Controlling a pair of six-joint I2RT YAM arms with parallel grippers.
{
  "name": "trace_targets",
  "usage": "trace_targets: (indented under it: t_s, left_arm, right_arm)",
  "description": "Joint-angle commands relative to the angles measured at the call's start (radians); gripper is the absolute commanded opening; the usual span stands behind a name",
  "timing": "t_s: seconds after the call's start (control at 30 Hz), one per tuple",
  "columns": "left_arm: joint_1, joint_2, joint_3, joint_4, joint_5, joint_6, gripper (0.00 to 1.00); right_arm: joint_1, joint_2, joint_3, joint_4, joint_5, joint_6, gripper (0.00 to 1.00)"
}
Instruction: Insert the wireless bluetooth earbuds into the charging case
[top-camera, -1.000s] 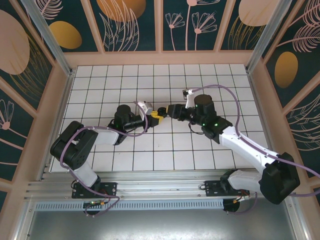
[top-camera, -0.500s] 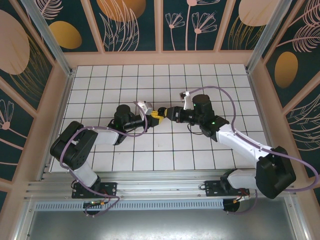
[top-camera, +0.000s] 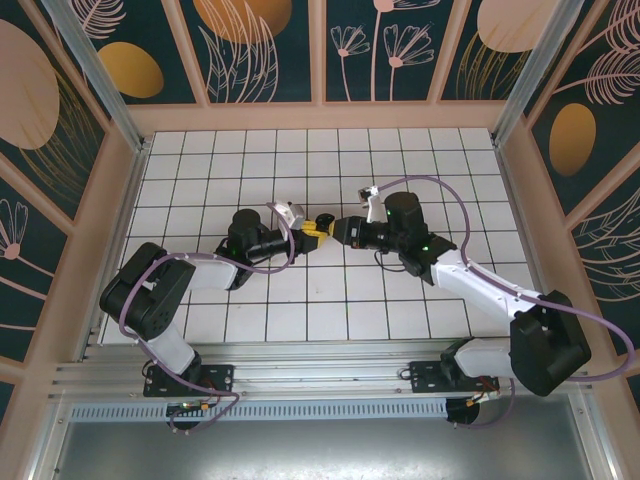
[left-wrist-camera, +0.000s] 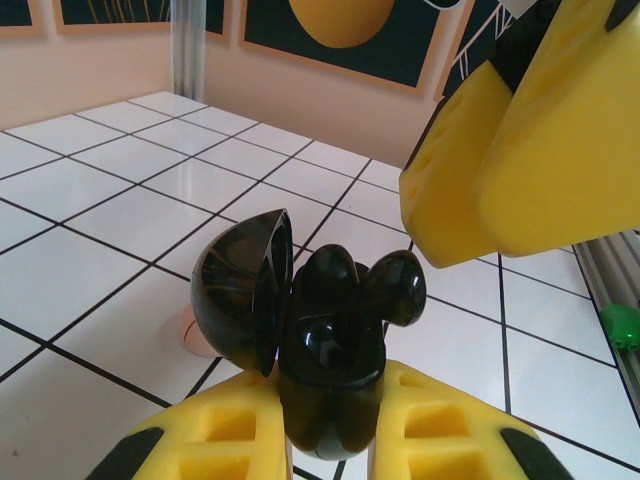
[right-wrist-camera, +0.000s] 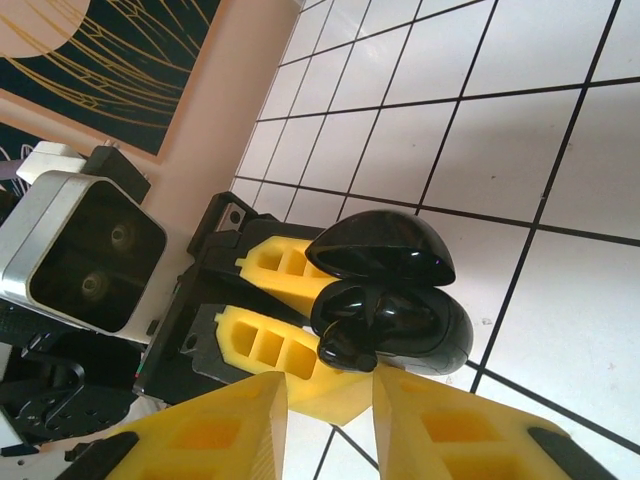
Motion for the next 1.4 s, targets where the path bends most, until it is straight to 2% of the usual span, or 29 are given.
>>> trace_targets:
  t_s: [0.0,0.63,0.8,0.9,1.0,1.37]
  left_arm:
    - [0.000,-0.029,0.029,0.035,0.030,0.008,0.07]
    - [0.001,-0.045,0.026,0.027,0.029,0.007,0.07]
    - [0.000,-0.047,0.026,0.023,0.028,0.008,0.07]
    - [0.001,-0.048,0.026,0.024,0.028,0.008,0.07]
    - [0.001,-0.047,0.026,0.024,0.028,0.006,0.07]
    - [0.001,-0.048,0.024,0.025,0.027,0.003,0.07]
  right_arm:
    - [-0.019,-0.001,-0.026,0.069,-0.037,0.027,0.28]
    - [-0.031,0.011,-0.049,0.153,-0.098,0.062,0.20]
    - [-0.032,-0.031,-0.058,0.142,-0.096,0.058,0.25]
    - [-0.066,-0.039,-0.058,0.139,-0.101,0.061,0.29]
    - [-0.067,-0.026,-0.053,0.152,-0.112,0.065,0.29]
    - [-0.067,0.015,-0.039,0.199,-0.150,0.080,0.22]
